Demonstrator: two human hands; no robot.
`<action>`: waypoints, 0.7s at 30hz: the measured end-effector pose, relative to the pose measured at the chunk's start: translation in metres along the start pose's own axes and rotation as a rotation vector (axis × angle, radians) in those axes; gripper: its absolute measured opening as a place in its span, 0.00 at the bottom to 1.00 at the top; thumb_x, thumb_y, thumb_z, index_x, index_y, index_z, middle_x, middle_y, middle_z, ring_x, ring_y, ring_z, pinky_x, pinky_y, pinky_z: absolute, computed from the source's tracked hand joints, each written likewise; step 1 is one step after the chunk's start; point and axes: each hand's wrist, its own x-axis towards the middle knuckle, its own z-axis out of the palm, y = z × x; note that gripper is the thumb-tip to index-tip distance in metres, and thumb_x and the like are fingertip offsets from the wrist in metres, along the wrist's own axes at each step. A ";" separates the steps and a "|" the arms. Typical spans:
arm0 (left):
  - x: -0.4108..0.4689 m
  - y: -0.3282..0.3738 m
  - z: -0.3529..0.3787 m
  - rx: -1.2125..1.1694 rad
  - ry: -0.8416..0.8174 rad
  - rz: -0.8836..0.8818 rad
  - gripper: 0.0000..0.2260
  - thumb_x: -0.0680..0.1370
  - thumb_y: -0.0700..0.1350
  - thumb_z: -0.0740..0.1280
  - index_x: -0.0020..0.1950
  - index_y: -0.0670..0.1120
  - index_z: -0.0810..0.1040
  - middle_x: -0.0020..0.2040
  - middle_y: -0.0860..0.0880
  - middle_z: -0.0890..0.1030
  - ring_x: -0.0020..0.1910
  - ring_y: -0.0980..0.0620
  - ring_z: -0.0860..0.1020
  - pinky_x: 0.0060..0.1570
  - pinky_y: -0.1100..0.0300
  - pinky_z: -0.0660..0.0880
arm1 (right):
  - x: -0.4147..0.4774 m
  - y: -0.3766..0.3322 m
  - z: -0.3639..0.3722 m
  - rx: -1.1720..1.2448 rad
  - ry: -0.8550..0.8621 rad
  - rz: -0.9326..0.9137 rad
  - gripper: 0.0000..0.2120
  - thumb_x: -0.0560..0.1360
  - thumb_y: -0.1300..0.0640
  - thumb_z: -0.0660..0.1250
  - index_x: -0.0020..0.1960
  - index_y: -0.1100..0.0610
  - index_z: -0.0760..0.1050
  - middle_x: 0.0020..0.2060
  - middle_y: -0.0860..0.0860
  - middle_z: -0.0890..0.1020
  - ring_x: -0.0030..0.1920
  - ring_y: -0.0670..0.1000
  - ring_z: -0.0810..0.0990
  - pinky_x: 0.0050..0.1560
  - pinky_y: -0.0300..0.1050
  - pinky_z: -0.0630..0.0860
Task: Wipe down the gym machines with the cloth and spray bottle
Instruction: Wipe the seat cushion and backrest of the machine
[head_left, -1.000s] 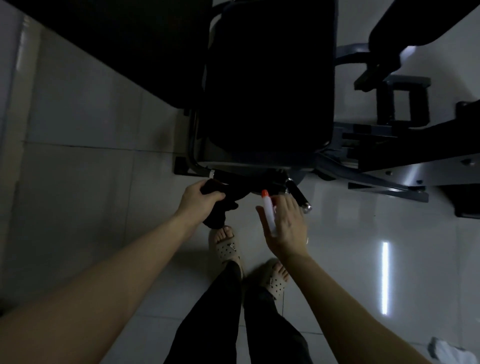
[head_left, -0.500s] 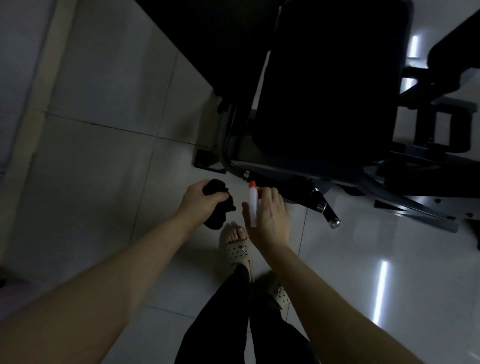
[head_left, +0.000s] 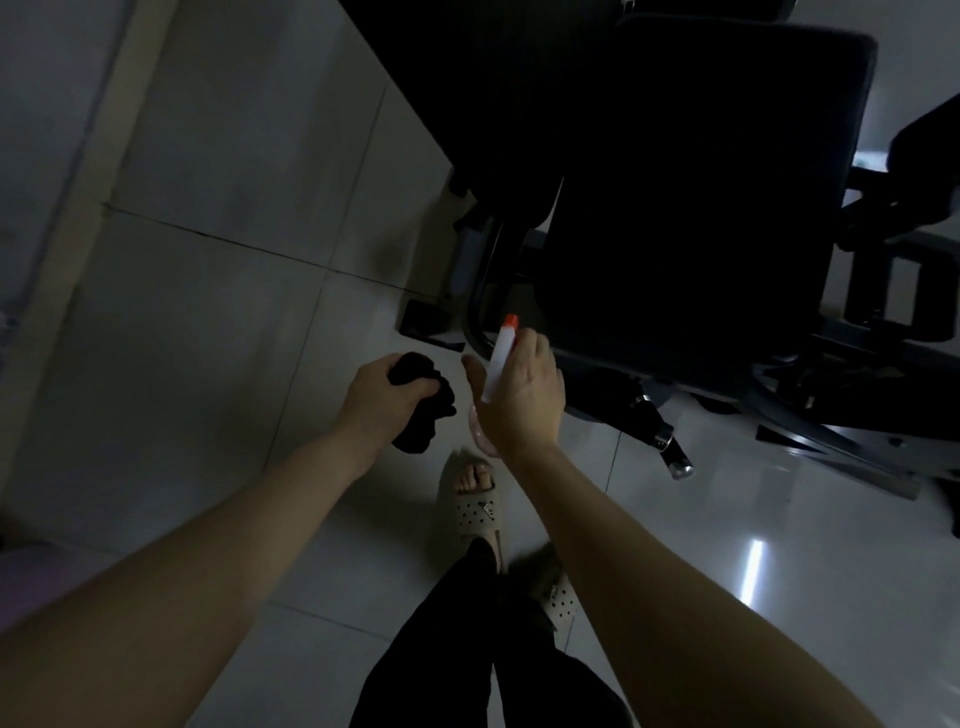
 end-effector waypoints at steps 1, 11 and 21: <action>0.000 0.004 0.001 0.009 -0.001 0.002 0.08 0.78 0.39 0.72 0.56 0.47 0.81 0.48 0.47 0.84 0.41 0.53 0.83 0.31 0.65 0.78 | 0.001 0.003 -0.005 0.014 0.001 -0.010 0.24 0.78 0.40 0.65 0.62 0.58 0.69 0.52 0.53 0.75 0.51 0.52 0.76 0.51 0.48 0.75; -0.009 0.111 0.050 0.188 -0.126 0.165 0.06 0.74 0.36 0.66 0.43 0.32 0.77 0.32 0.42 0.79 0.29 0.44 0.80 0.28 0.54 0.75 | 0.031 0.034 -0.145 0.339 -0.075 -0.193 0.23 0.75 0.45 0.65 0.65 0.56 0.70 0.54 0.51 0.77 0.52 0.50 0.79 0.50 0.52 0.80; 0.008 0.192 0.124 0.285 -0.151 0.211 0.04 0.74 0.42 0.68 0.39 0.43 0.78 0.33 0.50 0.78 0.34 0.49 0.78 0.32 0.61 0.71 | 0.195 0.071 -0.321 0.839 -0.433 -0.162 0.13 0.80 0.62 0.65 0.64 0.62 0.75 0.52 0.55 0.83 0.49 0.50 0.83 0.47 0.40 0.80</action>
